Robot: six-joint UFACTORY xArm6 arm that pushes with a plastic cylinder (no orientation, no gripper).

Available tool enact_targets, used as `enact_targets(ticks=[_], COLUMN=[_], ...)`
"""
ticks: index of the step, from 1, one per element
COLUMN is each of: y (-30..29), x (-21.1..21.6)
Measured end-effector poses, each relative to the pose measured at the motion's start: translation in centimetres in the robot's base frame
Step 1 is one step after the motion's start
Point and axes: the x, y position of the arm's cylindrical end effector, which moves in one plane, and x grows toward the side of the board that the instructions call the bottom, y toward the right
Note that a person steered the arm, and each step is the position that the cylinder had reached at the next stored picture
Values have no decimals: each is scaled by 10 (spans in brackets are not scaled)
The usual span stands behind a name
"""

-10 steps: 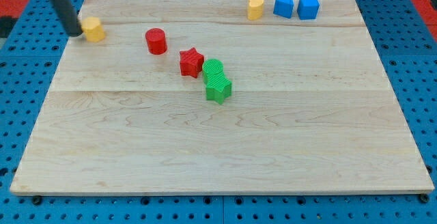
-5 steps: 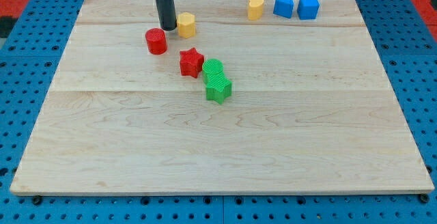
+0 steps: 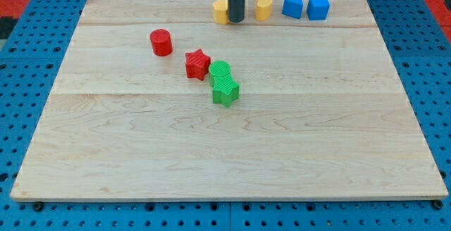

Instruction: Move the yellow hexagon to the top center

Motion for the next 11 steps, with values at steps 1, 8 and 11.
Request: enact_targets(ticks=[1, 8, 11], y=[-1, -20, -76], x=[1, 58, 78])
